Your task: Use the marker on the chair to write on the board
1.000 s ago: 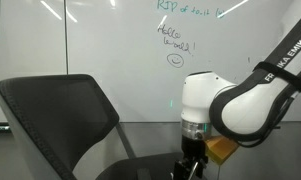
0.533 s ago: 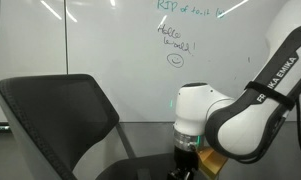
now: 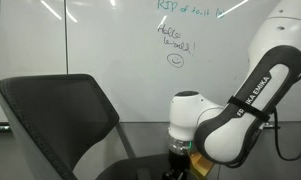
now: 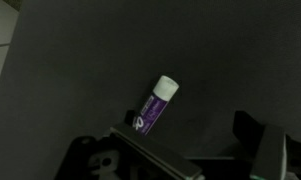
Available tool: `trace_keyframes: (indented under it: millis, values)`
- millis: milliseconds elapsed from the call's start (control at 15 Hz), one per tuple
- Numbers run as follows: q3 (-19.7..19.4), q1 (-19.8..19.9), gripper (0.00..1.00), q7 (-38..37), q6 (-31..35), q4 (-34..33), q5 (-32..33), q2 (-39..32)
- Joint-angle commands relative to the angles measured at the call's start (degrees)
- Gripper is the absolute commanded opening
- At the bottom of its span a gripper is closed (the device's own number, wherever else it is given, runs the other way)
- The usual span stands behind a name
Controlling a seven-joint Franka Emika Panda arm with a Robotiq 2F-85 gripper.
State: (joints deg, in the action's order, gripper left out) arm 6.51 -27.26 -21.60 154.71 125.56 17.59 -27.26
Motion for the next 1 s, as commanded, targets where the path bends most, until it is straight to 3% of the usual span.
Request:
trace_keyframes:
  millis: [0,933]
  values:
    - [-2.5,-0.5,1.0,1.4,0.1,-1.7,1.1,-1.2]
    - [-1.0,2.8,1.0,4.0,-2.8,-2.4,-5.0,-1.9]
